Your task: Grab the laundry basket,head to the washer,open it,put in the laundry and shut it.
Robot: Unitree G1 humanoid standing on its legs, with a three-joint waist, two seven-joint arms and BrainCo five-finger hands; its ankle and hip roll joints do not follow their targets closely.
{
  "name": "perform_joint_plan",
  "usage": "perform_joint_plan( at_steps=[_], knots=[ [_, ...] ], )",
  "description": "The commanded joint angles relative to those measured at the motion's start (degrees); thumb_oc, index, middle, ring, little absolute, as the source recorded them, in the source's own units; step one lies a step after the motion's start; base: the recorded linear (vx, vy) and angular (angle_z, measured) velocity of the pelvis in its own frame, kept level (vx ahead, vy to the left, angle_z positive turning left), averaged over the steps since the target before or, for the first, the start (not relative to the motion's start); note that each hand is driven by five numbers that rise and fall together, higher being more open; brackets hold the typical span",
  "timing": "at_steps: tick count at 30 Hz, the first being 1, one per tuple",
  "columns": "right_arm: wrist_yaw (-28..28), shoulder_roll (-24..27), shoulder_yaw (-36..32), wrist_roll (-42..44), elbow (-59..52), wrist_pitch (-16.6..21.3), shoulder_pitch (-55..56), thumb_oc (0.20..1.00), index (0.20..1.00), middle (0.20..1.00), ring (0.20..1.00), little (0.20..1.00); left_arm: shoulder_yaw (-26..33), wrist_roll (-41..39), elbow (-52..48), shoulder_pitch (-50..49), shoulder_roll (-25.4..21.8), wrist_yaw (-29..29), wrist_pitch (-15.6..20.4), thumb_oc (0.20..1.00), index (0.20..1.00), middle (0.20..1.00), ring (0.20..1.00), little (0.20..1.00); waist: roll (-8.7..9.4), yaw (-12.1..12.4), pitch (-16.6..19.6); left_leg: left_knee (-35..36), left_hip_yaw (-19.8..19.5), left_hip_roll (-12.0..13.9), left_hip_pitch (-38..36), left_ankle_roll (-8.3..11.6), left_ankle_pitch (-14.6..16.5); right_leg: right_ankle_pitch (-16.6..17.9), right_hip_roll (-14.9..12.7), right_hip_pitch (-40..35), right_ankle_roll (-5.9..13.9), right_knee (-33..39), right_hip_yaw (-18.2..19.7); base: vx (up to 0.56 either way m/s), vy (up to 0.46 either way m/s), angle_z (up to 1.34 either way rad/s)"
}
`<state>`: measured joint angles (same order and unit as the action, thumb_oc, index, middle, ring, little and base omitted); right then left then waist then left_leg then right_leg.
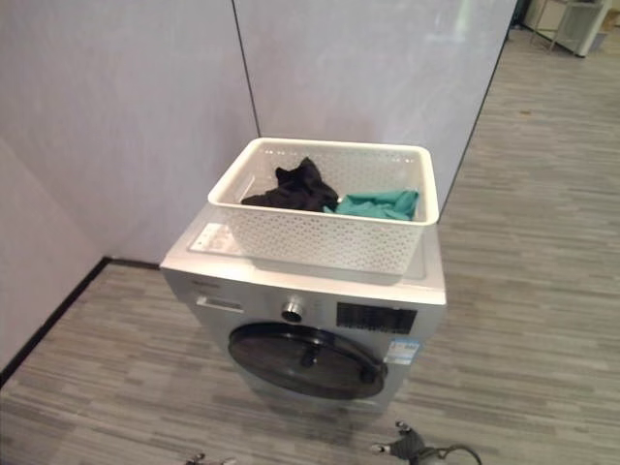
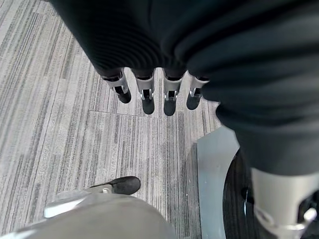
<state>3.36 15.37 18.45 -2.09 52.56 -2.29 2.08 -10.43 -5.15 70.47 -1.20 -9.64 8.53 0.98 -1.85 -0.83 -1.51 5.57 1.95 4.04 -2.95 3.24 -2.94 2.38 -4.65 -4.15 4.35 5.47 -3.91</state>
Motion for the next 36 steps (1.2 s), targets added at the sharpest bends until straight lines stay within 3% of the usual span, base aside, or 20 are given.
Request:
perform_joint_plan(
  at_steps=[1, 7, 14, 23, 27, 36],
  knots=[
    [3.0, 3.4, 1.8, -4.9, -6.0, 2.4, -2.9, 1.000, 1.000, 1.000, 1.000, 1.000, -2.6, 2.7, 2.0, 4.4, -1.1, 1.7, 1.0, 1.000, 1.000, 1.000, 1.000, 1.000, 1.59, 0.4, -2.1, -0.6, 0.8, 1.1, -0.9, 0.42, 3.4, -1.9, -4.9, -0.1, 3.70, -0.5, -1.8, 0.00, 0.000, 0.00],
    [6.0, 8.2, -2.5, -8.1, -18.8, 3.7, -1.7, 1.000, 1.000, 1.000, 1.000, 1.000, -1.3, 3.9, 2.3, 3.3, -1.2, 1.9, 1.4, 1.000, 1.000, 1.000, 1.000, 1.000, 1.38, 0.2, -1.7, -0.6, 1.3, 1.3, -1.5, 0.34, 3.8, -2.1, -5.0, -0.3, 3.83, -0.5, -1.4, 0.00, 0.000, 0.00],
    [7.2, 8.0, -3.7, -5.0, -20.0, 4.6, -4.1, 1.000, 1.000, 1.000, 1.000, 1.000, -1.8, 3.7, 2.3, 2.7, -0.8, 1.6, 1.5, 1.000, 1.000, 1.000, 1.000, 1.000, 1.20, 1.0, -1.6, -0.6, 0.9, 1.3, -1.4, 0.34, 3.7, -2.2, -5.1, -0.4, 3.82, -0.5, -1.9, 0.00, 0.000, 0.00],
    [8.8, 5.8, -3.6, 3.0, -4.1, 4.6, -13.9, 1.000, 1.000, 1.000, 1.000, 1.000, -4.6, 1.1, -0.1, 2.2, -0.5, 0.6, 2.3, 1.000, 1.000, 1.000, 1.000, 1.000, -0.13, 4.2, -2.7, -0.6, -1.9, 0.0, 1.3, 0.26, 2.6, -2.3, -6.0, 0.1, 4.05, -0.5, -4.9, -0.01, 0.019, 0.13],
    [9.5, 7.0, -5.0, 8.8, 5.7, 5.2, -22.1, 1.000, 1.000, 1.000, 1.000, 1.000, -4.9, -1.6, -1.1, 2.5, -1.6, 0.5, 2.8, 1.000, 1.000, 1.000, 1.000, 1.000, -1.90, 6.6, -4.8, -0.6, -4.0, -1.1, 4.8, 0.06, 1.3, -1.6, -6.9, 2.3, 4.29, -0.5, -6.3, -0.09, 0.059, 0.29],
    [10.3, 5.3, -5.3, 15.8, 12.4, 6.3, -32.2, 1.000, 1.000, 1.000, 1.000, 1.000, -6.3, -5.3, -2.1, 3.1, -2.2, 1.0, 3.8, 1.000, 1.000, 1.000, 1.000, 1.000, -4.86, 9.4, -7.3, -1.3, -5.7, -3.1, 11.4, -0.31, -0.7, 0.0, -8.7, 7.8, 4.39, -1.0, -7.1, -0.07, 0.084, 0.17]
  ],
)
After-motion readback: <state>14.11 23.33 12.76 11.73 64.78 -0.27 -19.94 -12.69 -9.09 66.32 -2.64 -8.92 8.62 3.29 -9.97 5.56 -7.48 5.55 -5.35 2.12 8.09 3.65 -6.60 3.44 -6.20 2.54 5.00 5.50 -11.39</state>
